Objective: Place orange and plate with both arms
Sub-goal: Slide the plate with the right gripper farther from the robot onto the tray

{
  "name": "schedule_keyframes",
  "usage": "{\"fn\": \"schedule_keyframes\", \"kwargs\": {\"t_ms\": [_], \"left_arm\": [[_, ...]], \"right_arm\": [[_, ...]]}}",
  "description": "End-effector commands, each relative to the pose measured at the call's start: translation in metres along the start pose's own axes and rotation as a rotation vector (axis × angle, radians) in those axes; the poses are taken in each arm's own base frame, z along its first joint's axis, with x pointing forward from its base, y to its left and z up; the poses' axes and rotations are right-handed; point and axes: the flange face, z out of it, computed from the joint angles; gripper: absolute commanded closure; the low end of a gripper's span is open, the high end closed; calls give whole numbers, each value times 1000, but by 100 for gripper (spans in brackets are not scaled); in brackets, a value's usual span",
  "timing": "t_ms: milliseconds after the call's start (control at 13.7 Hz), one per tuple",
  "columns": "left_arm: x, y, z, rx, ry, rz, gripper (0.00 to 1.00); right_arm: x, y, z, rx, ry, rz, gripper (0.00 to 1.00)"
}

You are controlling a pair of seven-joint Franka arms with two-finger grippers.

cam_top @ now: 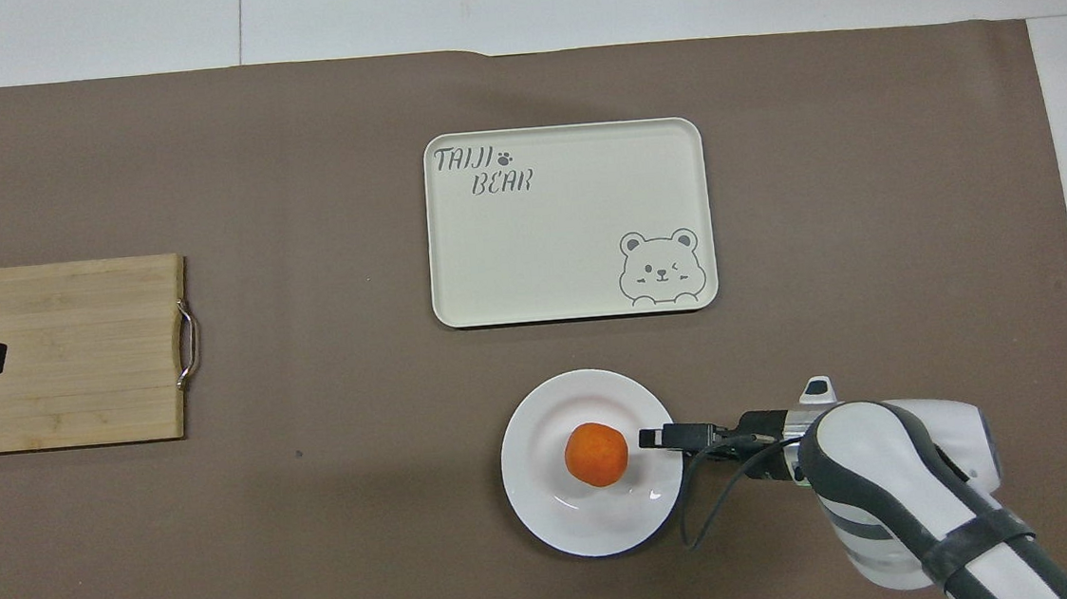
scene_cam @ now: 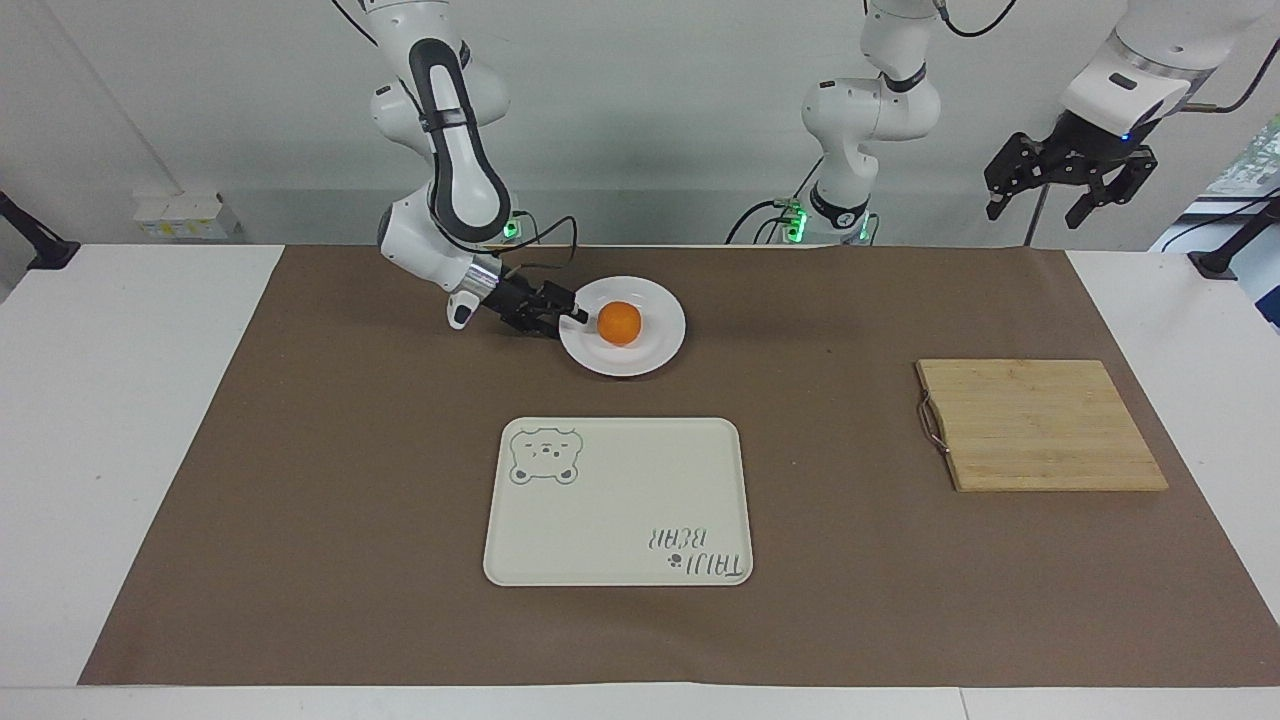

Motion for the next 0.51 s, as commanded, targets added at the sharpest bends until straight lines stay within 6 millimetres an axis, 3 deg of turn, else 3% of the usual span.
{"fn": "schedule_keyframes", "kwargs": {"t_ms": [0, 220, 366, 439], "left_arm": [[-3, -1, -5, 5, 0, -11, 0], [-3, -1, -5, 5, 2, -11, 0], [-3, -1, -5, 5, 2, -11, 0], [-3, -1, -5, 5, 0, -10, 0]], "right_arm": [[-5, -1, 1, 19, 20, -3, 0], [-6, -1, 2, 16, 18, 1, 45], [-4, -2, 3, 16, 17, 27, 90], [-3, -2, 4, 14, 17, 38, 100]]}}
